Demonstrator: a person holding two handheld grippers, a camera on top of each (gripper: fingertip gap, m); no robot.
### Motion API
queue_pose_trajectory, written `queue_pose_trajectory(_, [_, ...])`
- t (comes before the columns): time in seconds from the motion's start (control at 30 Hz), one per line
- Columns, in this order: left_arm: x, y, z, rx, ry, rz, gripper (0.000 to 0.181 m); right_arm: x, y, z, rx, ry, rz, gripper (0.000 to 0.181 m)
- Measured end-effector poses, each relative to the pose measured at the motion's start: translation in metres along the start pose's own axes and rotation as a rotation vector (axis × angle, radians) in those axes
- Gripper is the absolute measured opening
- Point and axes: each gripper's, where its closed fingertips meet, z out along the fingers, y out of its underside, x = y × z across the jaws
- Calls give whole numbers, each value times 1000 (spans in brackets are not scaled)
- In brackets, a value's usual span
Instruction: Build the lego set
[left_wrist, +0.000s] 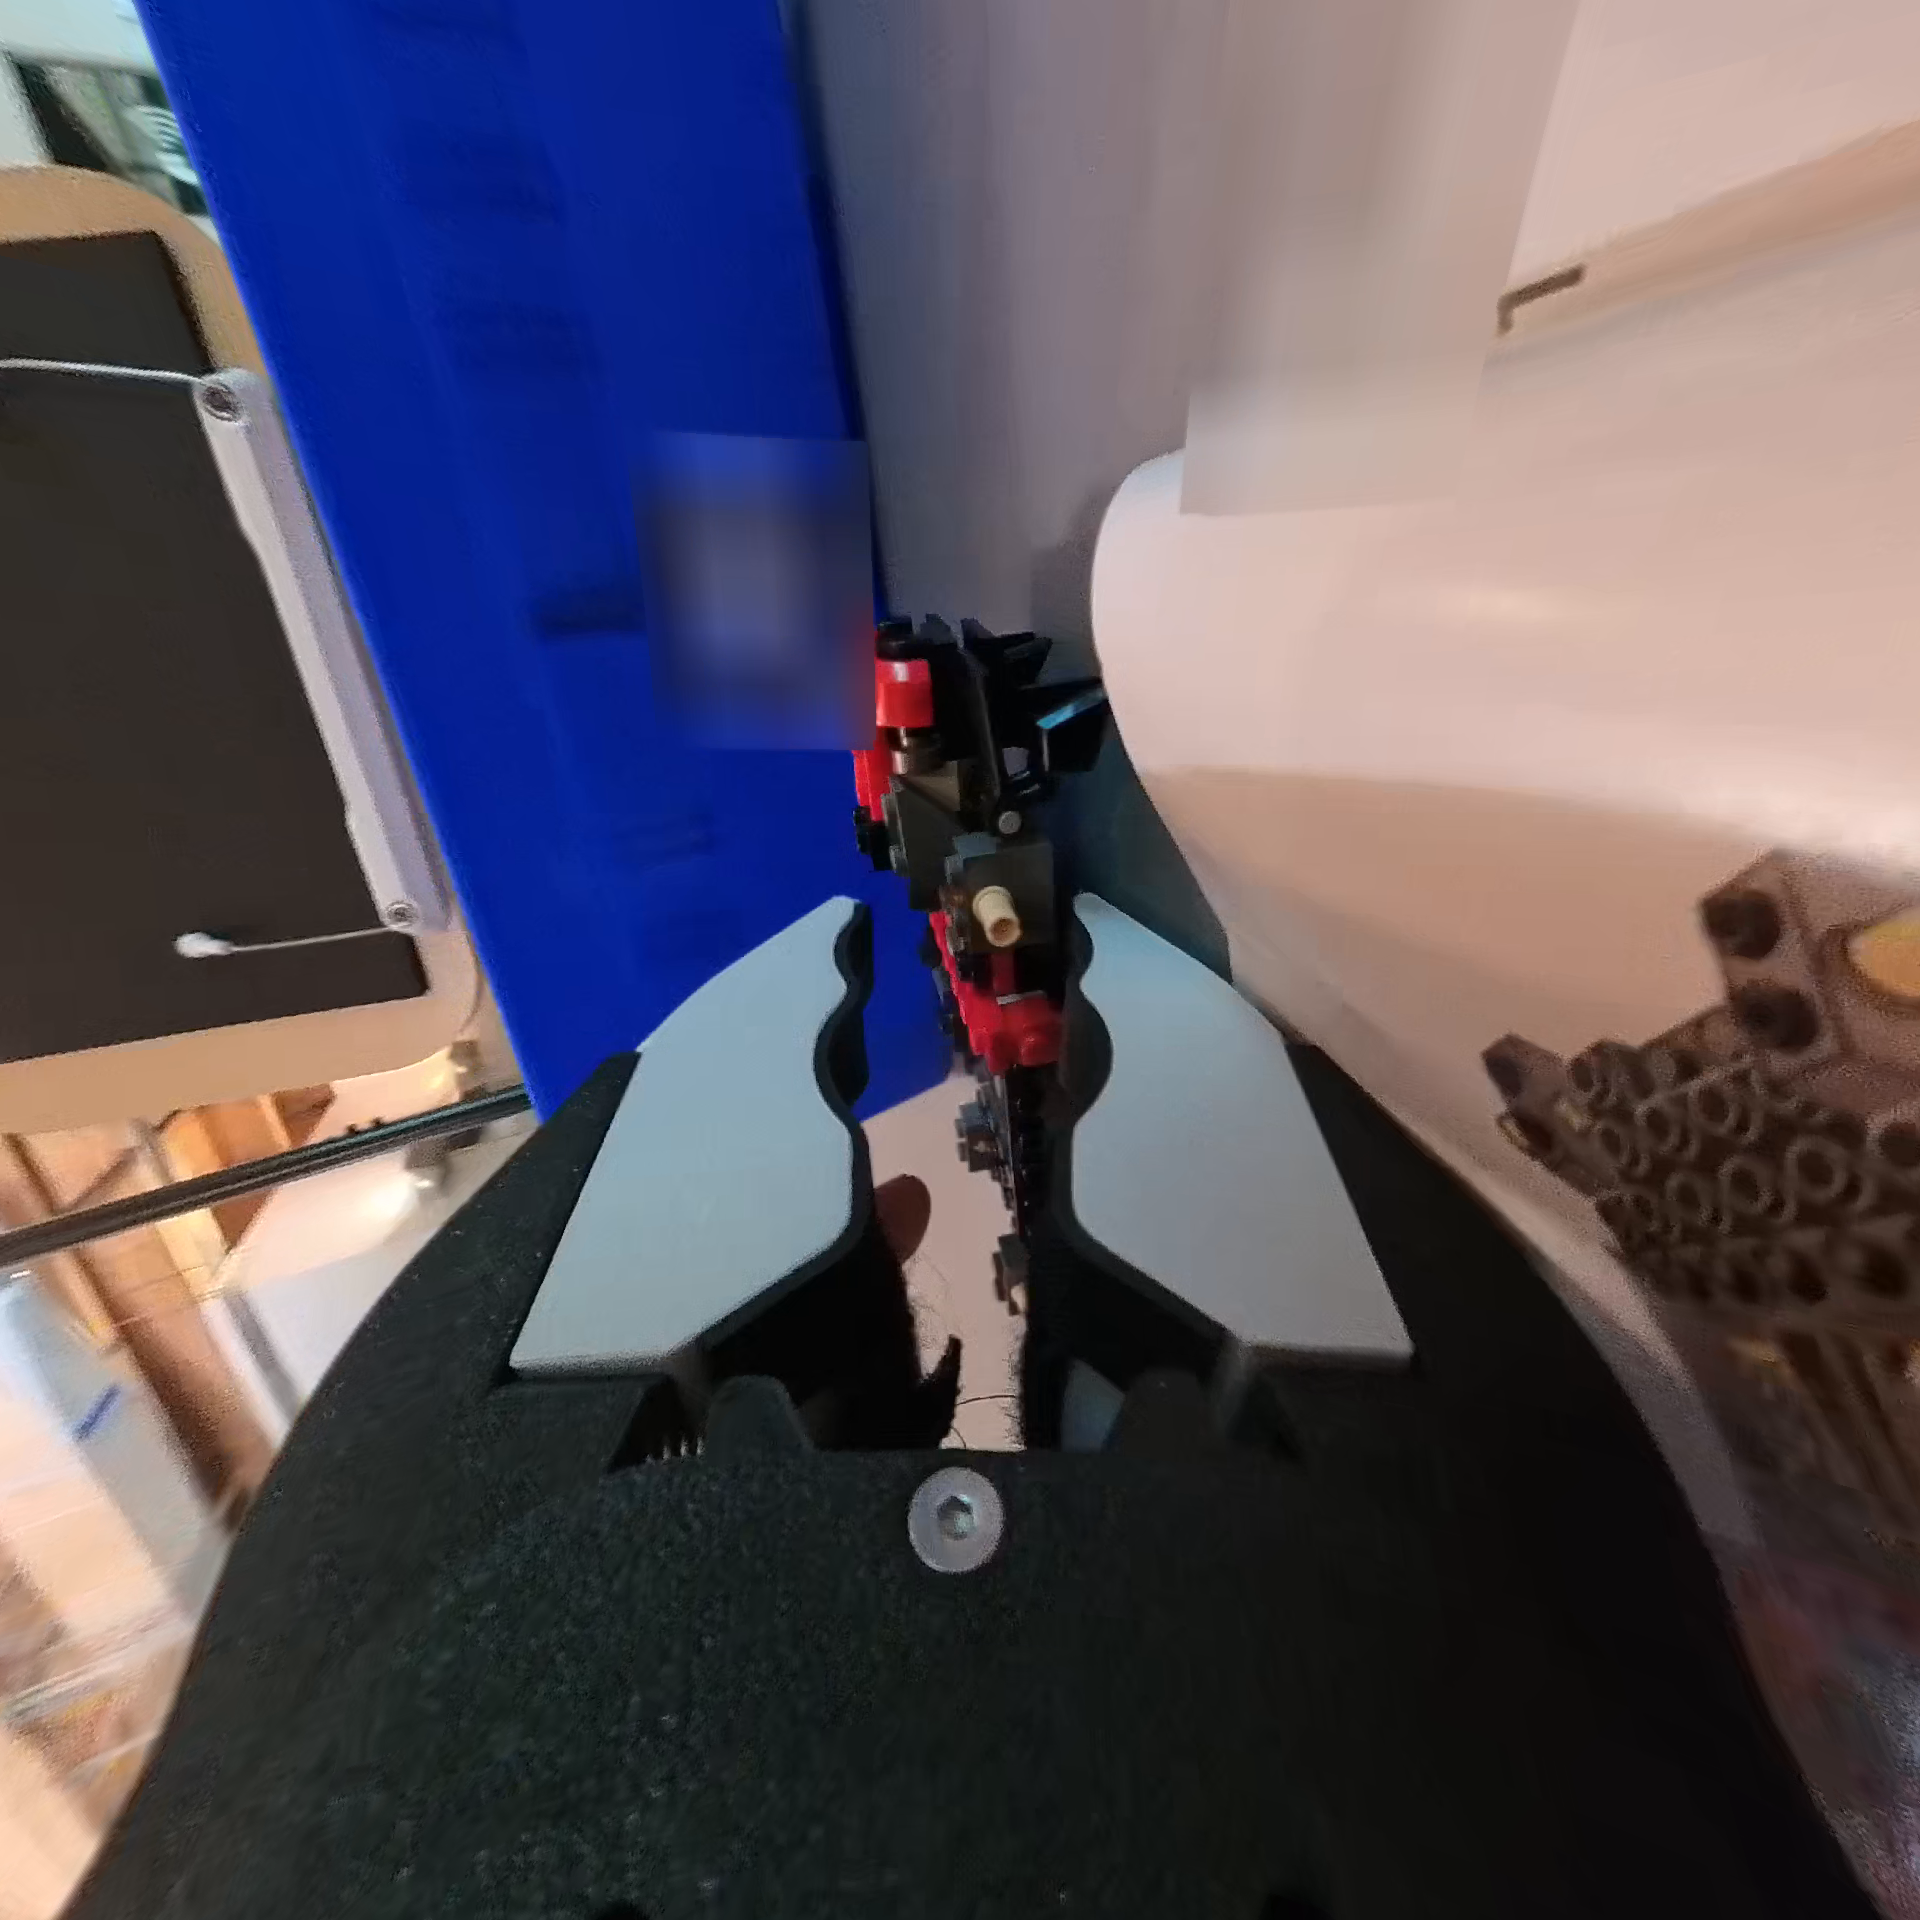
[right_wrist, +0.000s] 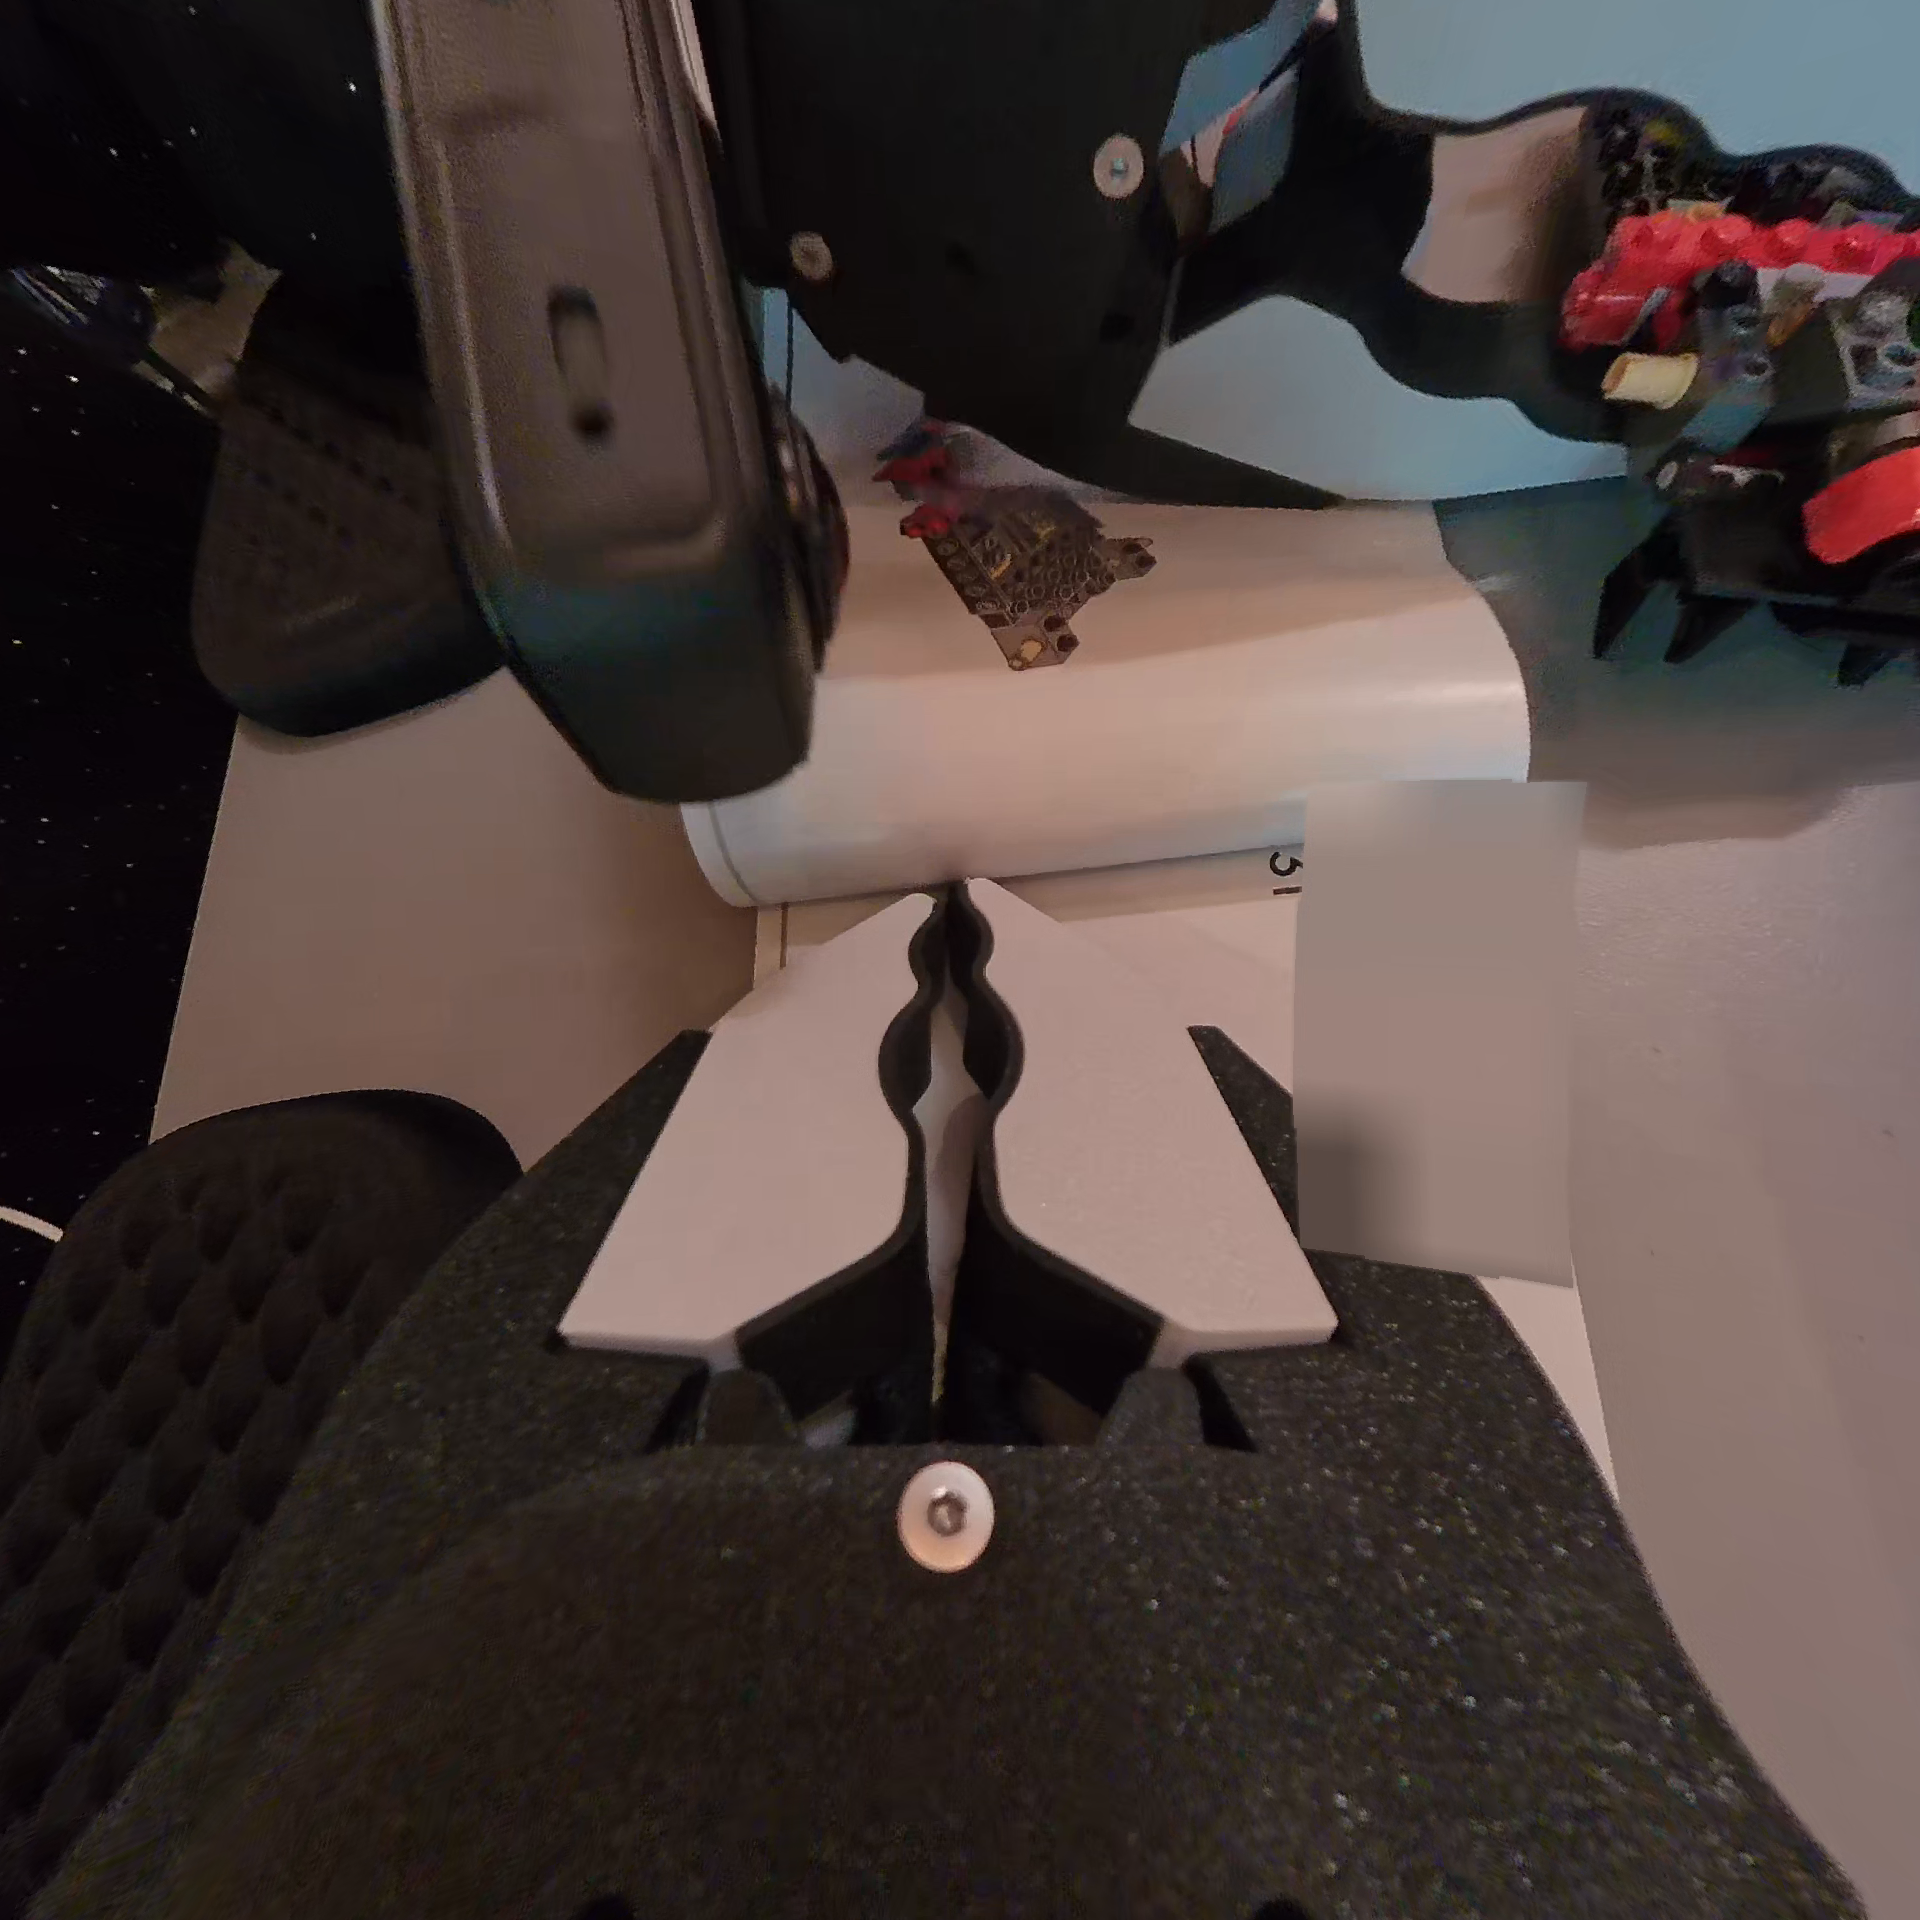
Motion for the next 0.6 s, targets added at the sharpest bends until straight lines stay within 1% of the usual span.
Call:
queue_pose_trajectory(0.1, [3,2,-3,20,47,-44,35,0,0,0,0,-2,3,0])
queue_pose_trajectory(0.37, [10,12,-14,56,93,-83,32,0,0,0,-2,-10,13,0])
queue_pose_trajectory(0.5, [11,8,-13,56,133,-50,30,0,0,0,-2,-9,14,0])
queue_pose_trajectory(0.6, [9,5,-8,34,186,-40,32,0,0,0,-1,-8,15,0])
